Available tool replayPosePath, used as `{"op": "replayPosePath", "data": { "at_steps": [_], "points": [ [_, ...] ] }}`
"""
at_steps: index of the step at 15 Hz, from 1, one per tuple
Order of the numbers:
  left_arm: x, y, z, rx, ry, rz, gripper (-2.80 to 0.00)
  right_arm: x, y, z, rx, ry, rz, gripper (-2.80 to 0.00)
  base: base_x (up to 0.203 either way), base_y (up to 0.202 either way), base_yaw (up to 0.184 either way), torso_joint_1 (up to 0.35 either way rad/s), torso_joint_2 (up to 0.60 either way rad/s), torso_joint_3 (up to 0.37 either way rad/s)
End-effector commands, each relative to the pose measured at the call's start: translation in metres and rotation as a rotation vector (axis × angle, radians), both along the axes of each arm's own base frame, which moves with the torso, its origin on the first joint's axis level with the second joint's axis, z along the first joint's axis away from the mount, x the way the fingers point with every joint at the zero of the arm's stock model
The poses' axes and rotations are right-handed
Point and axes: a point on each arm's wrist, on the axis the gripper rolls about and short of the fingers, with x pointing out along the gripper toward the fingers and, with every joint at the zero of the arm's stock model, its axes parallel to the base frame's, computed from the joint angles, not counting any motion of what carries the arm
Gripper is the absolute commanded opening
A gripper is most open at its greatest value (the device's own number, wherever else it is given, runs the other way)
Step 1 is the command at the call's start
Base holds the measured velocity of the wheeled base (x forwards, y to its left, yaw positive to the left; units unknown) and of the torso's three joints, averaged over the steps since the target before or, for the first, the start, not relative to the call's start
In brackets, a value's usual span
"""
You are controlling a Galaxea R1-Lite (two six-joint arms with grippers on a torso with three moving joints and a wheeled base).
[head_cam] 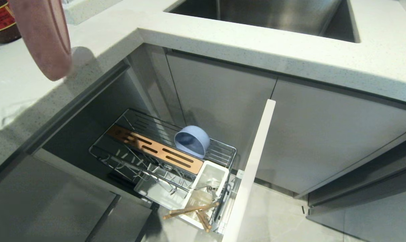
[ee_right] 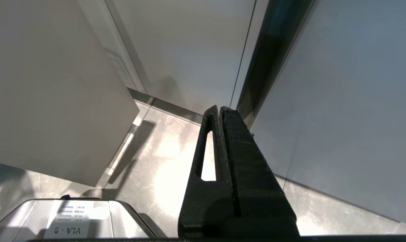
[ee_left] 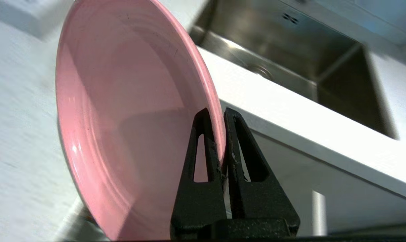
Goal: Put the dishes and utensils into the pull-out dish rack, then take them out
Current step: Take the plate out of the cupboard
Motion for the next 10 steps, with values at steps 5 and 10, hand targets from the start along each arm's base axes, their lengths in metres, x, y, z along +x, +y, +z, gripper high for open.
{"op": "replayPosePath", "data": {
  "at_steps": [5,10],
  "points": [
    [0.016,0.039,-0.004,0.075,-0.010,0.280,-2.80,0.000,0.000,0.000,0.000,0.000,0.001,-2.80,0.000,0.000,0.000,0.000,0.00,0.000],
    [0.004,0.075,-0.007,0.074,-0.032,0.473,-2.80,0.000,0.000,0.000,0.000,0.000,0.001,-2.80,0.000,0.000,0.000,0.000,0.00,0.000]
  ]
}}
